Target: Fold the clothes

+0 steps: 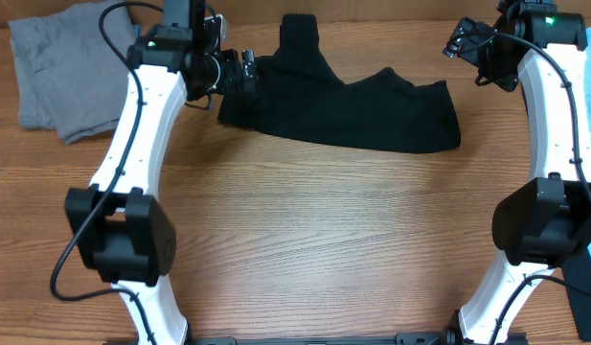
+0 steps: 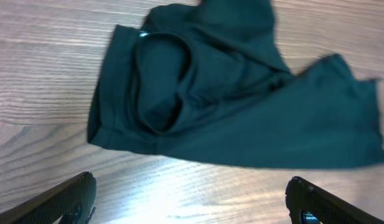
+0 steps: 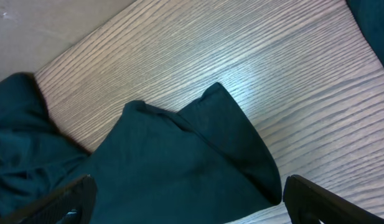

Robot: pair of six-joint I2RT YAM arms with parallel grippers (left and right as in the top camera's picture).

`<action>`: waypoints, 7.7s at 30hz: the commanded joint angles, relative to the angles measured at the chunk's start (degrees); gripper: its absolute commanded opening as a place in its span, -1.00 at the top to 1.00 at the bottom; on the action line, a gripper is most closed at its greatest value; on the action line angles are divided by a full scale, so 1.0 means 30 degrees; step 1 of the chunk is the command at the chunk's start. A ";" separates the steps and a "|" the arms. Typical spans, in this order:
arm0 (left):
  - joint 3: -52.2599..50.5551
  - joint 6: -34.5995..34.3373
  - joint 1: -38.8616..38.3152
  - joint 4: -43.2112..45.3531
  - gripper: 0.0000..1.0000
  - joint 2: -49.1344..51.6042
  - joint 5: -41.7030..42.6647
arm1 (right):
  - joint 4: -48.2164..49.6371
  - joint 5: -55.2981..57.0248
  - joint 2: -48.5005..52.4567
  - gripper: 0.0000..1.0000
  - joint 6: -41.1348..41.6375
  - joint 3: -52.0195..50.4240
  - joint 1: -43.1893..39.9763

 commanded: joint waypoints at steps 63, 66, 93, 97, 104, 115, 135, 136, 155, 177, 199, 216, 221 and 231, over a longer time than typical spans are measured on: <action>0.1086 -0.2790 -0.1610 0.2965 -0.37 0.6186 -0.5428 | 0.0080 -0.0051 -0.0138 -1.00 0.0022 0.0168 0.0015; 0.1086 -0.2798 -0.1610 0.2973 -0.37 0.6506 -0.5348 | 0.0080 -0.0051 -0.0138 -1.00 0.0022 0.0168 0.0015; 0.2069 -0.2783 -0.1588 0.2331 0.06 0.6878 -0.5268 | 0.0080 -0.0051 -0.0138 -1.00 0.0022 0.0168 0.0015; 0.2069 -0.2769 -0.1588 0.2164 0.31 0.6878 -0.5268 | 0.0080 -0.0051 -0.0138 -1.00 0.0022 0.0168 0.0015; 0.2069 -0.2776 -0.1588 0.2069 0.66 0.6878 -0.5289 | 0.0080 -0.0051 -0.0138 -1.00 0.0022 0.0168 0.0015; 0.2069 -0.2769 -0.1588 0.1916 0.83 0.6878 -0.5297 | 0.1056 -0.0197 -0.0138 -1.00 0.0029 0.0168 0.0022; 0.2062 -0.2572 -0.1574 0.1581 0.92 0.6878 -0.5289 | 0.5807 -0.2703 0.1122 -1.00 -0.0204 0.0109 0.1035; 0.2062 -0.2557 -0.1574 0.1574 0.92 0.6878 -0.5304 | 0.5967 -0.2499 0.1515 -1.00 -0.0204 0.0109 0.1326; 0.2062 -0.2565 -0.1574 0.1479 0.88 0.6885 -0.5428 | 0.7941 0.4248 0.6980 -1.00 -0.2222 -0.0029 0.4940; 0.2062 -0.2565 -0.1574 0.1508 0.85 0.6892 -0.5442 | 0.8386 0.5472 0.8539 -0.01 -0.2193 -0.0044 0.4969; 0.2062 -0.2470 -0.1574 0.0750 0.92 0.4852 -0.5960 | 0.5253 0.7628 0.4707 0.93 0.0117 0.0466 0.4962; 0.2062 -0.1909 -0.1574 -0.2127 0.92 -0.2098 -0.6761 | -0.1093 0.7970 -0.3242 0.93 0.4728 0.0466 0.4969; 0.2062 -0.1909 -0.1610 -0.3162 0.92 -0.4233 -0.7089 | -0.2798 0.7905 -0.5537 0.92 0.5391 0.0466 0.4969; 0.2062 -0.1690 -0.1574 -0.3730 0.92 -0.7133 -0.7293 | -0.4728 0.7839 -0.7796 0.92 0.5399 0.0459 0.4969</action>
